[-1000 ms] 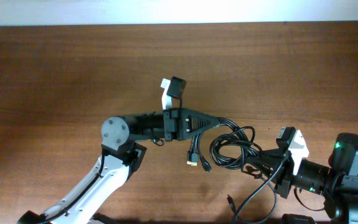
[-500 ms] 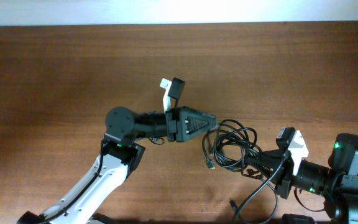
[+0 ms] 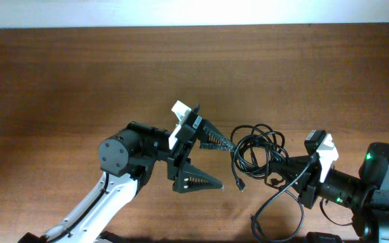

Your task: Untangle cables

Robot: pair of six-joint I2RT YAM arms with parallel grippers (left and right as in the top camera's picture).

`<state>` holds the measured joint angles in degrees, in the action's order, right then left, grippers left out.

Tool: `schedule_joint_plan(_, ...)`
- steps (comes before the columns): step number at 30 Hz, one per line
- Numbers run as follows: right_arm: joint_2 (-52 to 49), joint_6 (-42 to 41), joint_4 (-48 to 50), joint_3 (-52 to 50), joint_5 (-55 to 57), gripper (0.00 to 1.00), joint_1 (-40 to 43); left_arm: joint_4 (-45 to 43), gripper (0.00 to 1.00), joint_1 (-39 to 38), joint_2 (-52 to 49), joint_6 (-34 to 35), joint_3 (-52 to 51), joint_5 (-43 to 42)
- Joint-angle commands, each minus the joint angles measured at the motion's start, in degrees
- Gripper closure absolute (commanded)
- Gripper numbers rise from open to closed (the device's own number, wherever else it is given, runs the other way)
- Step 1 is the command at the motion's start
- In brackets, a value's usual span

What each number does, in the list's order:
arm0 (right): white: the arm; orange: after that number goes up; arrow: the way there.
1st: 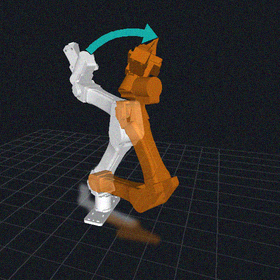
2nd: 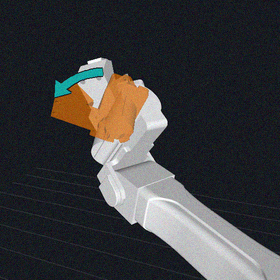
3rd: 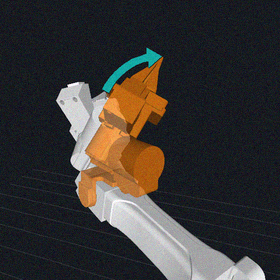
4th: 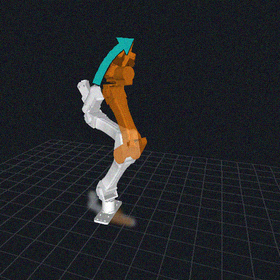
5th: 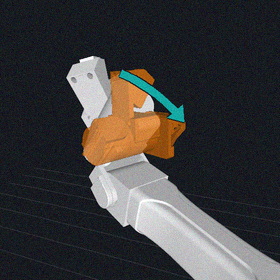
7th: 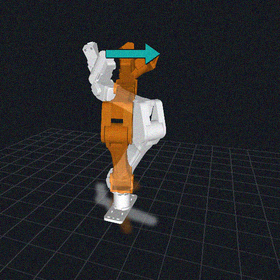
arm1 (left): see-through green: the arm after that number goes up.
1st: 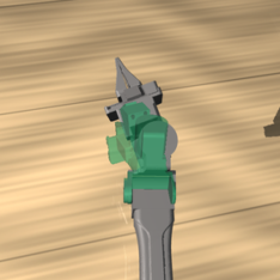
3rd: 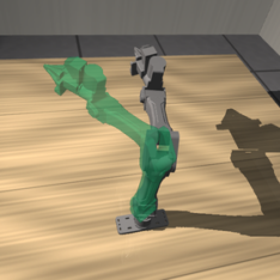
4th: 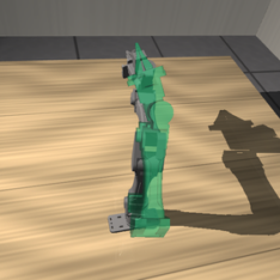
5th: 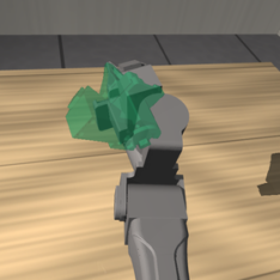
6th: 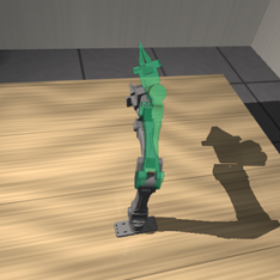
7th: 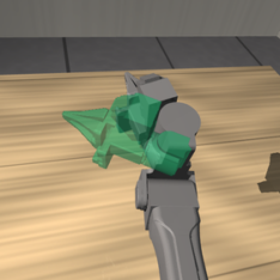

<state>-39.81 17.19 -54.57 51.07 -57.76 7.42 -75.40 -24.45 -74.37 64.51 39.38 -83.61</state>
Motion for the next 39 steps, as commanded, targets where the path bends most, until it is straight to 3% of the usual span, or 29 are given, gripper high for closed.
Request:
schedule_joint_plan(1, 0.13, -4.35, 1.84, 0.00, 4.42, 0.96, 0.11, -0.44, 0.01, 0.68, 0.76, 0.28, 0.63, -0.98)
schedule_joint_plan(7, 0.13, -4.44, 2.12, 0.00, 7.58, 0.96, 0.11, -0.44, 0.01, 9.64, 0.79, 6.67, 0.61, -1.09)
schedule_joint_plan(13, 0.13, -12.20, 6.82, 0.00, 5.16, 0.96, 0.11, 0.02, 0.01, 6.03, 0.76, 6.62, 0.61, -1.07)
schedule_joint_plan(18, 0.13, -12.17, 7.58, 0.00, 2.58, 0.96, 0.11, 0.96, 0.01, 4.98, -0.07, 4.55, 0.63, 0.17)
schedule_joint_plan(21, 0.13, -12.17, 7.72, 0.00, 0.66, 0.96, 0.11, 7.87, 0.01, 4.79, -1.31, 1.05, 0.61, 1.11)
schedule_joint_plan(27, 0.13, -12.17, 7.91, 0.00, 0.70, 0.96, 0.11, 8.28, 0.01, -0.33, -2.38, -3.65, 0.63, 5.29)
schedule_joint_plan(39, 0.13, -12.13, 7.89, 0.00, -3.37, 0.96, 0.09, 8.63, 0.01, -0.33, -12.09, -3.78, 0.63, 8.81)
